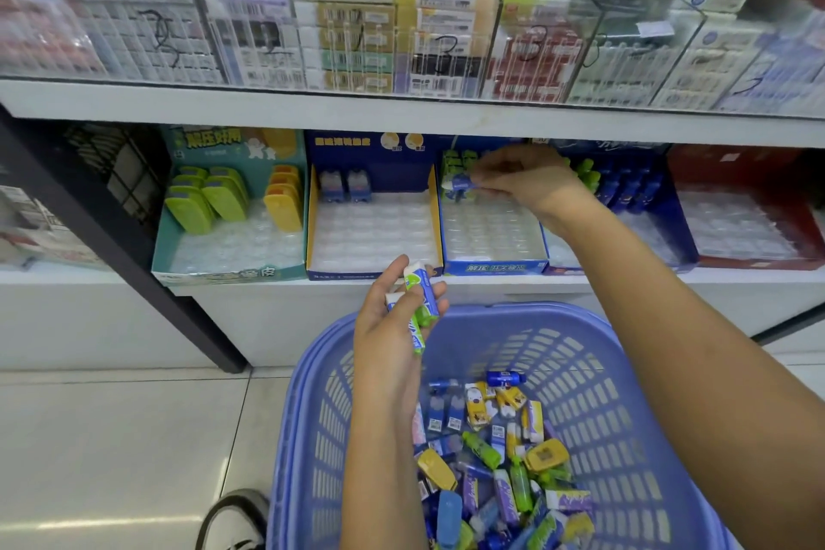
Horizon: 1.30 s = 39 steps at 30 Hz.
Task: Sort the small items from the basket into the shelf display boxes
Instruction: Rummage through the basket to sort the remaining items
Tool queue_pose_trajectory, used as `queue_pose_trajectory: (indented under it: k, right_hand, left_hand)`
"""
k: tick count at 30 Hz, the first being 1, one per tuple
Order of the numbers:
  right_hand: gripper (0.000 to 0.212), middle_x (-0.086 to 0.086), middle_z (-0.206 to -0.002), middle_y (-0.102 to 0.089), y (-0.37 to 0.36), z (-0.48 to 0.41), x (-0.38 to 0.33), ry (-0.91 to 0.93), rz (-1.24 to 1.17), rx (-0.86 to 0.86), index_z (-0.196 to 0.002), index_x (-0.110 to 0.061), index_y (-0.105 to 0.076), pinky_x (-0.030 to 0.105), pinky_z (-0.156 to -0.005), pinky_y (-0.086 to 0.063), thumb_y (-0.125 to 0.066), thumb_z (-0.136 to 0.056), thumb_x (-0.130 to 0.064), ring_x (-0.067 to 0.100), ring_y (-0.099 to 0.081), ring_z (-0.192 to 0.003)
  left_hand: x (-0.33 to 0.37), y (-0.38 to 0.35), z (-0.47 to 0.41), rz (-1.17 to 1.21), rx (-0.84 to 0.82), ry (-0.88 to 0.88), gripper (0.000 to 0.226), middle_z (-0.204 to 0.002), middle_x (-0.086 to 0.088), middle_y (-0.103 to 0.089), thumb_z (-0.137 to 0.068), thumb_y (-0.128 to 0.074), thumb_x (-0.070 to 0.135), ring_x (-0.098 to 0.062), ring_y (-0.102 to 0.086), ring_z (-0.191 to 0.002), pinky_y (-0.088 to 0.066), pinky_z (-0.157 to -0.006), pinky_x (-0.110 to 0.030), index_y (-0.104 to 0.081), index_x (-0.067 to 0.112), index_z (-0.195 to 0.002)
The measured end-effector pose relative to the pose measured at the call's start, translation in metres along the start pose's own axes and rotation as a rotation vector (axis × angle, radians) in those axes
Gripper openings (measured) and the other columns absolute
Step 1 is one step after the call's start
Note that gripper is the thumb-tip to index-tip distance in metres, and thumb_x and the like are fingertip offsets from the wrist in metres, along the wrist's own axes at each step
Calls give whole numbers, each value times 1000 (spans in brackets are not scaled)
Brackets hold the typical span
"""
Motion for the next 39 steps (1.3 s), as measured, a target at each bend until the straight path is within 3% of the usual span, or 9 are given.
queue_pose_trajectory:
  k: [4,7,11,15,24,29,33,36,39]
  right_hand:
    - [39,-3,-92,-64,15,-7,-8,76,360,126,-102,-15,-65,13,-74,-49,-83,-68,-15,7,-59,-81]
    - [31,-5,-84,-64,5,-8,-19,199,446,130,-98,-13,-70,-3,-58,-39,-81,-69,-11,1,-55,-70]
    - [25,-7,-98,-60,-12,-7,-23,350,554,94,-110,-15,-70,-3,-71,-32,-66,-85,-9,5,-54,-89]
    - [22,-6,-92,-62,-12,-11,-21,354,499,109,-104,-10,-69,-7,-66,-34,-69,-83,-8,3,-56,-80]
    - [19,-2,-83,-63,-13,-20,-15,336,502,118,-96,-7,-72,-3,-62,-37,-74,-77,-8,6,-56,-73]
    - [18,7,-88,-70,-16,-21,-4,282,485,149,-90,-2,-73,-3,-61,-37,-77,-75,-10,9,-59,-74]
    - [24,9,-100,-69,-23,-13,-11,270,657,92,-103,-4,-69,17,-77,-44,-72,-81,-14,20,-63,-89]
    - [20,4,-90,-62,-18,17,-7,181,449,119,-100,-9,-65,13,-66,-45,-70,-83,-17,12,-57,-73]
    - [13,8,-86,-66,-34,61,22,-43,46,-78,-85,-14,-64,17,-60,-54,-68,-84,-26,11,-64,-61]
  left_hand:
    - [-2,4,-2,40,26,14,21,-91,-10,-75,-92,-54,-1,-21,-72,-87,-57,-73,-23,-60,7,-110]
    - [-2,4,-2,12,15,13,16,-92,-10,-75,-92,-55,1,-18,-72,-89,-56,-72,-20,-66,2,-103]
    - [-3,5,-1,24,7,25,20,-95,-10,-75,-93,-54,6,-20,-72,-90,-57,-65,-23,-60,5,-113]
    - [-4,4,-1,-15,-7,29,21,-96,-8,-75,-94,-55,13,-21,-72,-89,-56,-62,-24,-56,14,-115]
    - [-10,1,-3,-74,-59,25,16,-99,-12,-74,-94,-55,16,-24,-72,-91,-56,-65,-23,-63,7,-105]
    - [-10,-3,-4,-215,-79,23,17,-94,-5,-75,-96,-52,28,-12,-68,-60,-49,-49,-19,-57,19,-110]
    - [-13,-11,-2,-256,-94,10,15,-98,-3,-75,-96,-53,23,-6,-54,-49,-41,-44,-16,-61,12,-102]
    - [-11,-10,1,-266,-31,-34,12,-83,6,-72,-94,-58,26,-4,-46,-49,-36,-42,-17,-66,17,-94]
    - [-5,-6,2,-209,46,-85,5,-65,9,-56,-91,-62,29,-3,-38,-48,-31,-40,-16,-67,28,-91]
Point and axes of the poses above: each hand's wrist, its own z-axis away from the middle knuckle, its own y-axis out of the back of the hand, x = y × z, the point moved 10 cm from there along -z, towards the middle knuckle
